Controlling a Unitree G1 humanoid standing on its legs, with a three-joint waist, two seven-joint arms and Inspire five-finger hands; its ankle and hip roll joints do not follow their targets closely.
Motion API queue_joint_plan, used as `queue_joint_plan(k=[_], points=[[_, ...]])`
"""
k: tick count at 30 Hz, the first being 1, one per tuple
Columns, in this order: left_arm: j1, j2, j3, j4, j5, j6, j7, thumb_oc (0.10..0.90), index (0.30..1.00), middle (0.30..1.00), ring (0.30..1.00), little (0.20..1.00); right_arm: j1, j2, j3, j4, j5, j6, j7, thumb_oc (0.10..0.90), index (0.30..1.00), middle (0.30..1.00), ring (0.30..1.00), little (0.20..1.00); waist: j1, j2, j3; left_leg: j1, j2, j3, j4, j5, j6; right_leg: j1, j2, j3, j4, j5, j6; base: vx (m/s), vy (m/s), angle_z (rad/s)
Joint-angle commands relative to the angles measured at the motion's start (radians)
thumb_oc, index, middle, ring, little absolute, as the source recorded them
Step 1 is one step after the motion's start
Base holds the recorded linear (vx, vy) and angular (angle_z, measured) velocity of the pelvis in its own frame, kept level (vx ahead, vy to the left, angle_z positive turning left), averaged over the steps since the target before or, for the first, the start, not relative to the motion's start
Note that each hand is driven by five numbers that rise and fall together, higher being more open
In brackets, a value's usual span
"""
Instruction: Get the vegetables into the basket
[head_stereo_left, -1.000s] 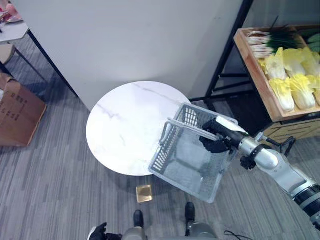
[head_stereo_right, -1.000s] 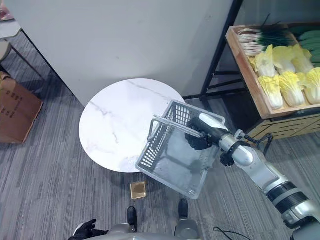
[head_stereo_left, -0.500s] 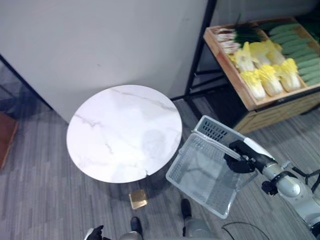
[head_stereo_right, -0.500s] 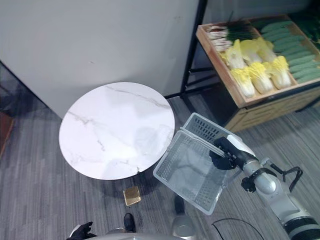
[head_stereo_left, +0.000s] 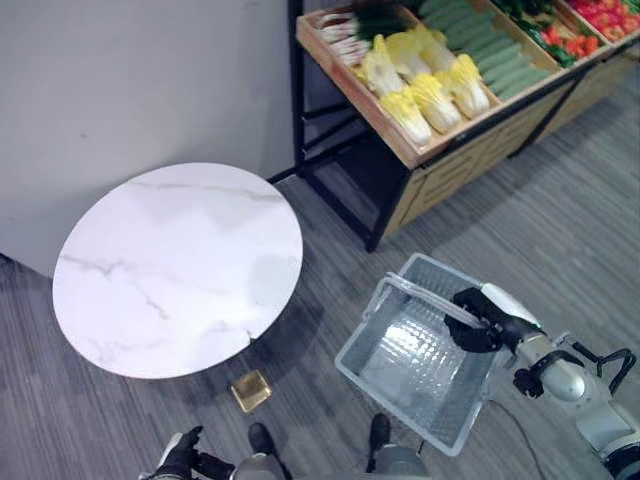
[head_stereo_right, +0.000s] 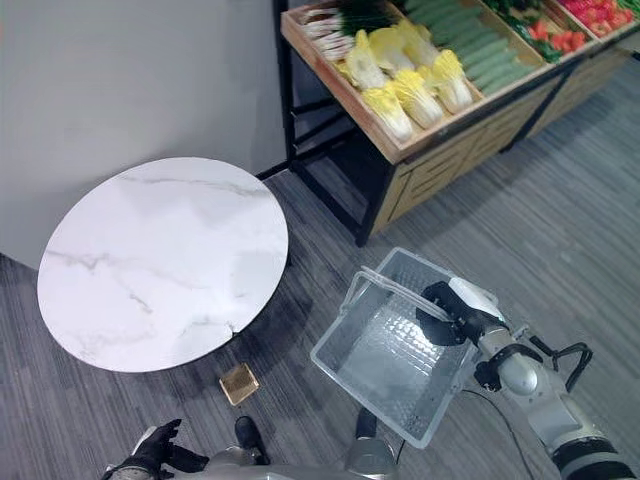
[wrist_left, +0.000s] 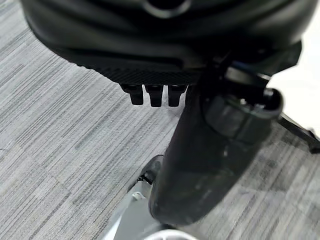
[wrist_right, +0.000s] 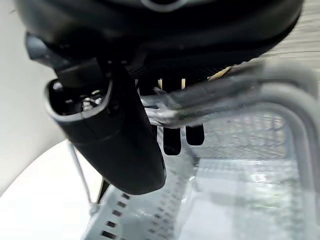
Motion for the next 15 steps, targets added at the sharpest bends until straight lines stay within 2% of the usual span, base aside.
queue_joint_plan(k=[1,4,6,8,9,10,12,15], points=[[-0.044,0.021,0.005,0.040,0.007,-0.007,0.000,0.900,1.000,1.000,1.000,1.000,-0.114,-0.045,-0.108,-0.123,0.029,-0.091,-0.087,0.400,0.300,0.300,0.300,0.300,0.011,-0.042,-0.019,-0.012,-0.030,-0.079,0.048,-0.086,-0.015,-0.008,-0.033,-0.001,0.068,-0.030,0.054,-0.01,-0.168,-0.07],[-0.049,0.012,0.001,0.039,0.006,-0.006,0.001,0.900,1.000,1.000,1.000,1.000,-0.095,-0.052,-0.122,-0.136,0.026,-0.092,-0.088,0.400,0.300,0.300,0.300,0.300,0.000,-0.029,-0.015,-0.009,-0.016,-0.082,0.048,-0.072,-0.028,-0.006,-0.018,0.004,0.066,-0.044,0.043,-0.02,-0.187,-0.05],[-0.060,-0.004,-0.009,0.031,0.007,-0.003,0.003,0.900,1.000,1.000,1.000,1.000,-0.041,-0.076,-0.168,-0.175,0.017,-0.099,-0.088,0.400,0.300,0.300,0.300,0.300,-0.024,-0.002,-0.003,-0.010,0.024,-0.087,0.063,-0.040,-0.059,-0.004,0.019,0.018,0.079,-0.077,0.011,-0.02,-0.387,0.07],[-0.071,-0.022,-0.019,0.010,0.005,-0.011,0.005,0.900,1.000,1.000,1.000,1.000,-0.009,-0.095,-0.198,-0.170,-0.041,-0.103,-0.124,0.400,0.300,0.300,0.300,0.300,-0.038,0.009,0.016,-0.052,0.079,-0.120,0.191,-0.036,-0.099,0.023,0.057,0.039,0.053,-0.095,-0.025,-0.02,-0.437,-0.15],[-0.073,-0.029,-0.019,0.000,-0.006,-0.015,0.012,0.900,1.000,1.000,1.000,1.000,-0.015,-0.100,-0.198,-0.157,-0.060,-0.097,-0.138,0.400,0.300,0.300,0.300,0.300,-0.025,0.006,0.031,-0.077,0.071,-0.236,0.267,-0.029,-0.103,0.031,0.072,0.070,0.049,-0.098,-0.042,0.03,-0.297,-0.41],[-0.064,-0.039,-0.022,-0.011,-0.029,-0.023,0.020,0.900,1.000,1.000,1.000,1.000,-0.033,-0.103,-0.183,-0.132,-0.068,-0.097,-0.151,0.400,0.300,0.300,0.300,0.300,0.005,0.007,0.041,-0.096,-0.008,-0.399,0.240,-0.063,-0.082,0.032,0.071,0.110,0.056,-0.102,-0.039,0.05,-0.145,-0.51],[-0.049,-0.039,-0.029,-0.011,-0.037,-0.031,0.022,0.900,1.000,1.000,1.000,1.000,-0.045,-0.105,-0.163,-0.120,-0.076,-0.098,-0.148,0.400,0.300,0.300,0.300,0.300,0.020,0.008,0.041,-0.107,-0.045,-0.507,0.176,-0.084,-0.066,0.018,0.074,0.166,0.063,-0.101,-0.034,0.06,-0.015,-1.24],[-0.041,-0.031,-0.038,-0.011,-0.046,-0.041,0.026,0.900,1.000,1.000,1.000,1.000,-0.091,-0.108,-0.121,-0.074,-0.089,-0.100,-0.154,0.400,0.300,0.300,0.300,0.300,0.044,0.020,0.040,-0.152,-0.088,-0.682,0.087,-0.030,-0.065,-0.003,0.096,0.247,0.068,-0.092,-0.031,0.07,0.036,-1.37]])
